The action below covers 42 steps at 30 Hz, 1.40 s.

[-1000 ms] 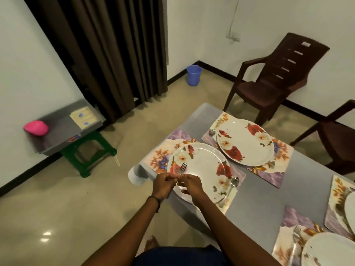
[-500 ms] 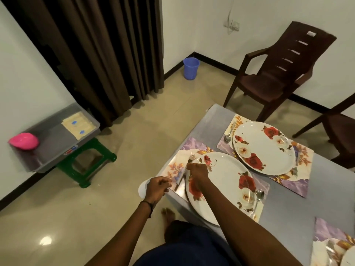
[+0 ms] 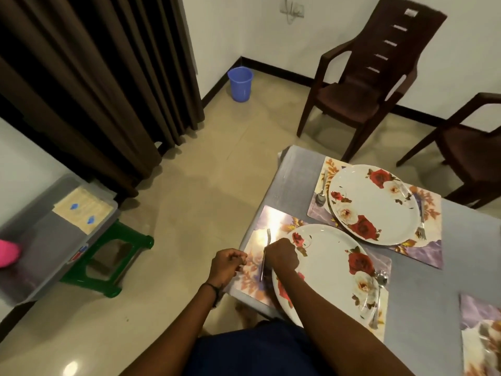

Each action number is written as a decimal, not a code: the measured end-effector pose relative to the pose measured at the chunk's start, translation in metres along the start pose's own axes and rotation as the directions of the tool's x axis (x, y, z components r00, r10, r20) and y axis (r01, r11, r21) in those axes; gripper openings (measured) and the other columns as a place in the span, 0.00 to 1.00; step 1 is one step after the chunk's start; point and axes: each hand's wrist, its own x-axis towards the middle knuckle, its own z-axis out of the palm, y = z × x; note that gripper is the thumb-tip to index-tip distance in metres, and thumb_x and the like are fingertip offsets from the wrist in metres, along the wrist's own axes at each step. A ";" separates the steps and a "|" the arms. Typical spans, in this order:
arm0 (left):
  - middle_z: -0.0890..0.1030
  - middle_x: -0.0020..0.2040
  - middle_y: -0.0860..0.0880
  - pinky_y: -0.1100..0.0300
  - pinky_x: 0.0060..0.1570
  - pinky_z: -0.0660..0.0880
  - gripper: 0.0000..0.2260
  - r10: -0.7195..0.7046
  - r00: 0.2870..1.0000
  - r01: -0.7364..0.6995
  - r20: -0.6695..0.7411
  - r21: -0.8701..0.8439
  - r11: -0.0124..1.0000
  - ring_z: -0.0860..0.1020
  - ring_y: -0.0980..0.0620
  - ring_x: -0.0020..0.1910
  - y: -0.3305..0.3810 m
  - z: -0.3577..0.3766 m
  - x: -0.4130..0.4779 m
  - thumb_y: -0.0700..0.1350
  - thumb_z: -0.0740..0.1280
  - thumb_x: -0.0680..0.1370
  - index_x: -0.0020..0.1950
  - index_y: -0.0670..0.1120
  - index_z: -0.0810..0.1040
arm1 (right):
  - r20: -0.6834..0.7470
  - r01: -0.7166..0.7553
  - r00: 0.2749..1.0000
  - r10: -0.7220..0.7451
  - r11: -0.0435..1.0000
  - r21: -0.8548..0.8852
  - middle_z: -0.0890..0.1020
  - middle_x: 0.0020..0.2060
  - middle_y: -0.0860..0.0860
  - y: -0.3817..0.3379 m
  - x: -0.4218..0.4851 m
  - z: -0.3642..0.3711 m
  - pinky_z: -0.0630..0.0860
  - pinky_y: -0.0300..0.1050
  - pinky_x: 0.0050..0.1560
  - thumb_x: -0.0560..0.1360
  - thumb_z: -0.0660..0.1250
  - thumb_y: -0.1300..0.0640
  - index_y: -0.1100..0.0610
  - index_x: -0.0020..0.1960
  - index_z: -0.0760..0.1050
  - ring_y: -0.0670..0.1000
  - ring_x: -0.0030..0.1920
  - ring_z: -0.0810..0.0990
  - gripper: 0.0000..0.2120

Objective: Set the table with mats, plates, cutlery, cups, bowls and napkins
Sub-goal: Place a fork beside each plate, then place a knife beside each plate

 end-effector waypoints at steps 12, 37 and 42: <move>0.83 0.39 0.42 0.69 0.28 0.72 0.05 0.036 0.982 -0.055 0.187 0.096 0.994 0.78 0.52 0.33 0.022 -0.021 0.035 0.37 0.68 0.77 0.48 0.39 0.84 | -0.218 0.022 0.971 -0.095 0.948 -0.317 0.83 0.49 0.49 -0.011 -0.009 0.013 0.76 0.44 0.48 0.76 0.63 0.53 0.54 0.53 0.81 0.53 0.50 0.82 0.10; 0.84 0.40 0.45 0.70 0.29 0.71 0.06 0.092 0.992 -0.101 0.088 0.106 0.989 0.78 0.56 0.31 0.028 -0.074 0.047 0.39 0.66 0.78 0.49 0.41 0.83 | -0.089 0.354 0.917 -0.388 0.898 -0.263 0.85 0.46 0.46 -0.055 -0.015 0.058 0.73 0.43 0.43 0.79 0.63 0.49 0.51 0.49 0.83 0.49 0.46 0.82 0.11; 0.81 0.50 0.49 0.69 0.46 0.73 0.06 0.185 0.971 -0.148 -0.149 0.231 0.962 0.79 0.56 0.46 0.014 -0.121 0.050 0.42 0.68 0.77 0.53 0.46 0.80 | 0.043 0.505 0.858 -0.512 0.824 -0.255 0.84 0.43 0.47 -0.110 -0.021 0.106 0.76 0.46 0.45 0.80 0.61 0.47 0.52 0.48 0.82 0.51 0.45 0.82 0.13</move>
